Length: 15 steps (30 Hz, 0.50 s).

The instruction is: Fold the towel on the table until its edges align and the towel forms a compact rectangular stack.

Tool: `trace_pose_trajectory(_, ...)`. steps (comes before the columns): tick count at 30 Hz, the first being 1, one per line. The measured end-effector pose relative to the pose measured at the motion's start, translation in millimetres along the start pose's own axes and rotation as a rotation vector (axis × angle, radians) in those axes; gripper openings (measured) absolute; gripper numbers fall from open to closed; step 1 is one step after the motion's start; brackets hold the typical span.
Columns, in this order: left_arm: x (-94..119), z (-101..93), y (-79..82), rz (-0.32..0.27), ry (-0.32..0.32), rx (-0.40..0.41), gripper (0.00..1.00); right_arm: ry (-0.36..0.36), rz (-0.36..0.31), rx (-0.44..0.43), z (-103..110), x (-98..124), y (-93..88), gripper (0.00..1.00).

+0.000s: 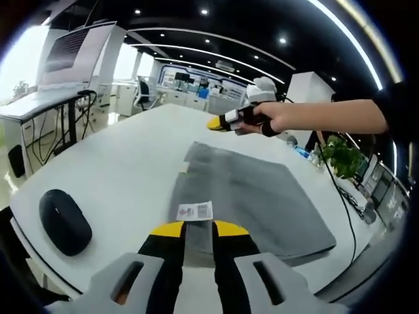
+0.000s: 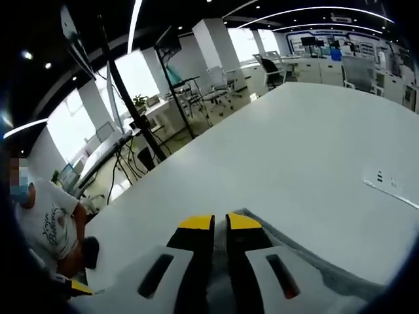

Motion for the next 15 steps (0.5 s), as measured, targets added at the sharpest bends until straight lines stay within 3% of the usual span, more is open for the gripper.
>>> trace_pose_trajectory(2, 0, -3.2, -0.2, 0.001, -0.010, -0.006, 0.19, -0.029, 0.017, 0.061, 0, 10, -6.4, 0.06)
trace_pose_trajectory(4, -1, -7.3, 0.5, 0.001, -0.021, -0.010, 0.20, -0.014, 0.024, 0.048, 1, 12, -10.9, 0.07)
trace_pose_trajectory(5, -1, -8.8, 1.1, 0.001, -0.025, -0.016, 0.22, -0.020, 0.033, 0.050, -10, 4, -11.6, 0.07)
trace_pose_trajectory(7, -1, -11.8, 1.9, 0.009, -0.035, -0.033, 0.25, -0.034, 0.041, 0.080, -6, 19, -15.6, 0.07)
trace_pose_trajectory(9, -1, -18.0, 1.6, 0.029, -0.044, -0.043, 0.27, -0.040, 0.051, 0.111, -13, 20, -16.3, 0.08)
trace_pose_trajectory(15, -2, -35.7, 3.0, 0.056, -0.098, -0.082, 0.38, -0.061, 0.059, 0.107, -25, 39, -17.5, 0.11)
Point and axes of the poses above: the point that each gripper's makers call its tool centre point, and the gripper's own axes: x roughly backward along the fingers, z roughly to its left, y roughly out of its top, the point moved 2 cm from there along x, roughly backward along the fingers, and after that the axes turned 2 degrees about x, right-handed, at the moved point
